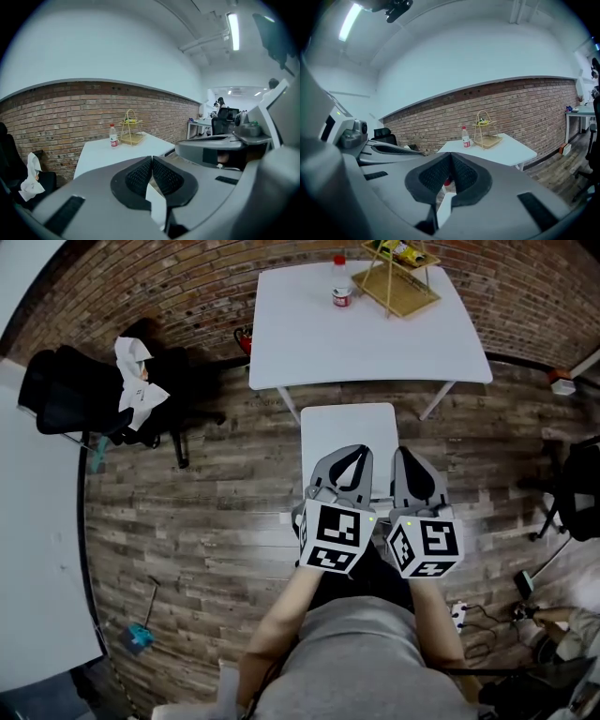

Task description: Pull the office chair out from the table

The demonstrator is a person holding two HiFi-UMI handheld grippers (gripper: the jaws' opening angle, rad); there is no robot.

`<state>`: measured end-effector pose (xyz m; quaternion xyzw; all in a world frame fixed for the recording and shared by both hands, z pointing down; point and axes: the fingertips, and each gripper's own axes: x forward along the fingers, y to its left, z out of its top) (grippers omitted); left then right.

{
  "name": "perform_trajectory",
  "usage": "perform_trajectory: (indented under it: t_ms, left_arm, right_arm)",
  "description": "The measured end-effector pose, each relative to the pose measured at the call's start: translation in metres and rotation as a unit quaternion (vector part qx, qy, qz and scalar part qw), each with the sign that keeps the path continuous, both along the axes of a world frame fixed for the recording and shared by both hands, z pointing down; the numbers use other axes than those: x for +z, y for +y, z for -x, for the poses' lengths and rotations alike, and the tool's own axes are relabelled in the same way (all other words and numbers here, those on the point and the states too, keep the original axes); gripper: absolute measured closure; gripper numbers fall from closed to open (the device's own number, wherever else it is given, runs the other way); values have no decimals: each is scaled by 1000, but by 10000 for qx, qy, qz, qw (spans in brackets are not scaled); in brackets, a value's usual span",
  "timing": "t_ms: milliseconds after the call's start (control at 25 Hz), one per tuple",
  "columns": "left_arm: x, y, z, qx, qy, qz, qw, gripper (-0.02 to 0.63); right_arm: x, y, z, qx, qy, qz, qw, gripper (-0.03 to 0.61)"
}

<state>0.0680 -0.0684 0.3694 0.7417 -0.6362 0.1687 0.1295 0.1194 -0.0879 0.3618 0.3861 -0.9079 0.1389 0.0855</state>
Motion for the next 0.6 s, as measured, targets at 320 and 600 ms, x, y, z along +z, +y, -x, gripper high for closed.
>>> perform_trajectory:
  t_ms: [320,600]
  left_arm:
    - [-3,-3,7,-55,-1,-29,10000,597]
    - [-3,-3,14,-127,44,-37,9999,597]
  right_arm:
    - [-1,-3,1,32,-19,16,10000,565]
    - [1,-2,7,-11,-5,23,10000,565]
